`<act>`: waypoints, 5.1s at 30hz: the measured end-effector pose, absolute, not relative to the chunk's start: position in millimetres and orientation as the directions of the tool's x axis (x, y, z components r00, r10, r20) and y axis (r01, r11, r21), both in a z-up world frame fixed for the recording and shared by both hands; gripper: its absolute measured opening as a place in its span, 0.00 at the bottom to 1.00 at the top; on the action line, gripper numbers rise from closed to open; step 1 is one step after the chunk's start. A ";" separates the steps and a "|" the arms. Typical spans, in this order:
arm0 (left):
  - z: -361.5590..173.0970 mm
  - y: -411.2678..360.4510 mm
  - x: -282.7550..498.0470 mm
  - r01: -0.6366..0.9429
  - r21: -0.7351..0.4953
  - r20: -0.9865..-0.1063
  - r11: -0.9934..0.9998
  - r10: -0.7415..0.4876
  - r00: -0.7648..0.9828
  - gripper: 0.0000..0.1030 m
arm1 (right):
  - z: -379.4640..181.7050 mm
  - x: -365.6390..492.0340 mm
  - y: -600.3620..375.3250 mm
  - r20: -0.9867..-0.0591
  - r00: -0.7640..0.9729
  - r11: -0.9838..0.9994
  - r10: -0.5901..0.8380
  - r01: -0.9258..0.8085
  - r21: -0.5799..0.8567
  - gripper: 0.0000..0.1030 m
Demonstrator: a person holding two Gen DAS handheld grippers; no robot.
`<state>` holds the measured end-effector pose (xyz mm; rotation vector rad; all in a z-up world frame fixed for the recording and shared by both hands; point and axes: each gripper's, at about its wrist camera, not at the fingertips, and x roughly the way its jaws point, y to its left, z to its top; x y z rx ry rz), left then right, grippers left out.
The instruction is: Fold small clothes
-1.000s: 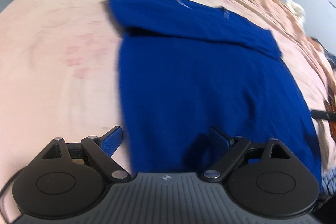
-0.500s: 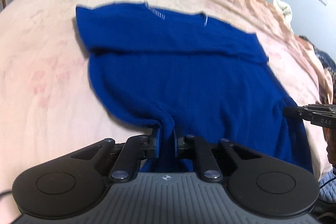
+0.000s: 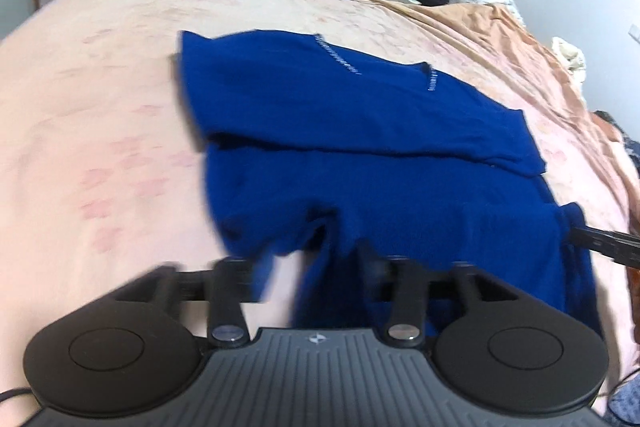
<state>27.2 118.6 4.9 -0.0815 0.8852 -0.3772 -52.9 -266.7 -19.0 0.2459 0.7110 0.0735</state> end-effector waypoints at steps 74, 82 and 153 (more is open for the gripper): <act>123.1 60.8 82.0 0.480 -0.074 -0.592 0.874 -0.426 0.684 0.10 | 48.6 -4.7 -304.3 -0.274 0.925 0.768 0.264 -0.029 0.640 0.13; 97.3 43.3 145.0 0.440 -0.047 -0.653 0.897 -0.361 0.666 0.10 | 25.1 46.0 -314.9 -0.321 0.922 0.733 0.215 0.065 0.678 0.13; 40.2 104.3 174.5 0.149 0.191 -0.663 0.970 0.016 0.748 0.93 | -16.2 127.9 -247.8 -0.582 0.813 0.977 0.035 0.094 0.190 0.80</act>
